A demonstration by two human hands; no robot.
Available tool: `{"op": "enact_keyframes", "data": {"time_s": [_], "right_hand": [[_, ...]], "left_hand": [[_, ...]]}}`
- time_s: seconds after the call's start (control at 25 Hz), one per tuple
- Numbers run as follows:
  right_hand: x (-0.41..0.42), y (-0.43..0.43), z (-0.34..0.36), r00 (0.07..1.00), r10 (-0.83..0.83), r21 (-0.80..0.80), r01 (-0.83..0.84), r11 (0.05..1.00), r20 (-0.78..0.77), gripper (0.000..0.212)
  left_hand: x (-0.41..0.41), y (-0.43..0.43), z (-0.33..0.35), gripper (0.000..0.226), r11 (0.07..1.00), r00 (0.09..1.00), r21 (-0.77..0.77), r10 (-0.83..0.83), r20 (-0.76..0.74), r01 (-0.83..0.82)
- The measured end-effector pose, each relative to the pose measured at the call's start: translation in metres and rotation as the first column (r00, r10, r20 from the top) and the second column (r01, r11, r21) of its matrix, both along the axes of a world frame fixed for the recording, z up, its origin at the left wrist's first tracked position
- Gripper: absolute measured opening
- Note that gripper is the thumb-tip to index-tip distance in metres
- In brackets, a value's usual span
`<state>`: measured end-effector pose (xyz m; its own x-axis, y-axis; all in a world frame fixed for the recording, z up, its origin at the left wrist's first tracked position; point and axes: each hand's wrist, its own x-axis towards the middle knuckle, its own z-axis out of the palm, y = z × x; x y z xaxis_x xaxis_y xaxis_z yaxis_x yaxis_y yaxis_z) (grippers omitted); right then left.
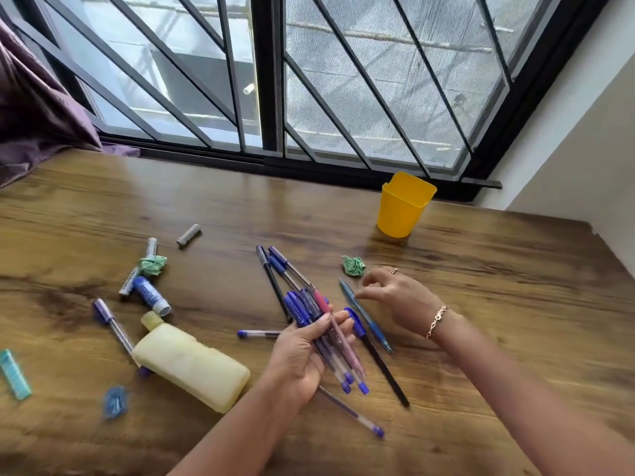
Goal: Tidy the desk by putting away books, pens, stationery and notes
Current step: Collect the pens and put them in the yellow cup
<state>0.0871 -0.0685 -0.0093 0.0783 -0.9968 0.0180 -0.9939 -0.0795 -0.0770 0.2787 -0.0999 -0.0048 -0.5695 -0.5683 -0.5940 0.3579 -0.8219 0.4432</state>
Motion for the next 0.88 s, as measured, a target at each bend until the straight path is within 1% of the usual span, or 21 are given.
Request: {"op": "enact_keyframes", "data": {"time_s": [0.08, 0.16, 0.24, 0.32, 0.44, 0.52, 0.6, 0.68, 0.72, 0.76, 0.8, 0.84, 0.88], "right_hand": [[-0.003, -0.001, -0.002, 0.991, 0.084, 0.036, -0.080, 0.996, -0.104, 0.039], [-0.004, -0.004, -0.001, 0.967, 0.186, 0.087, -0.172, 0.981, -0.174, 0.041], [-0.010, -0.008, 0.000, 0.933, 0.269, 0.072, -0.259, 0.963, -0.237, 0.045], [-0.017, -0.011, 0.000, 0.905, 0.334, 0.077, -0.325, 0.943, -0.262, 0.038], [-0.033, -0.009, 0.002, 0.864, 0.388, 0.108, -0.374, 0.921, -0.322, 0.028], [-0.044, -0.003, 0.004, 0.876, 0.363, 0.094, -0.352, 0.931, -0.318, 0.027], [-0.053, 0.008, 0.004, 0.930, 0.284, 0.030, -0.285, 0.958, -0.233, 0.021], [-0.044, 0.020, 0.009, 0.993, 0.112, -0.052, -0.114, 0.992, -0.040, 0.009], [-0.035, 0.024, 0.013, 0.997, 0.004, -0.079, 0.002, 0.997, 0.080, 0.005], [-0.024, 0.026, 0.018, 0.972, -0.111, -0.052, 0.124, 0.991, 0.206, 0.006], [-0.010, 0.027, 0.022, 0.925, -0.200, -0.008, 0.214, 0.977, 0.323, 0.008], [0.005, 0.026, 0.025, 0.879, -0.252, 0.029, 0.263, 0.964, 0.405, 0.009], [0.019, 0.024, 0.024, 0.849, -0.273, 0.053, 0.280, 0.958, 0.453, 0.009]], "left_hand": [[0.000, 0.000, 0.000, 0.021, 1.000, 1.000, 0.001, 0.000, 0.005, 0.000], [0.000, 0.001, 0.000, 0.020, 1.000, 1.000, 0.003, -0.001, 0.005, 0.001], [-0.001, 0.001, 0.002, 0.018, 1.000, 1.000, 0.004, -0.001, 0.003, 0.001], [-0.001, 0.001, 0.003, 0.018, 1.000, 1.000, 0.008, 0.002, 0.005, -0.002], [0.001, 0.001, 0.001, 0.032, 1.000, 1.000, -0.002, -0.006, 0.015, 0.006], [0.002, 0.000, -0.002, 0.040, 1.000, 1.000, -0.002, -0.005, 0.026, 0.006], [0.004, -0.002, -0.004, 0.044, 1.000, 1.000, 0.001, -0.011, 0.024, 0.011], [0.005, -0.003, -0.006, 0.045, 1.000, 1.000, 0.008, -0.012, 0.006, 0.012], [0.005, -0.003, -0.007, 0.045, 1.000, 1.000, 0.013, -0.014, 0.000, 0.014], [0.004, -0.003, -0.007, 0.044, 1.000, 1.000, 0.010, -0.019, 0.000, 0.019], [0.003, -0.003, -0.007, 0.043, 1.000, 1.000, -0.001, -0.026, 0.003, 0.026], [0.001, -0.002, -0.007, 0.043, 1.000, 1.000, -0.013, -0.028, 0.006, 0.028], [-0.001, -0.002, -0.007, 0.043, 0.999, 1.000, -0.030, -0.027, 0.007, 0.028]]}}
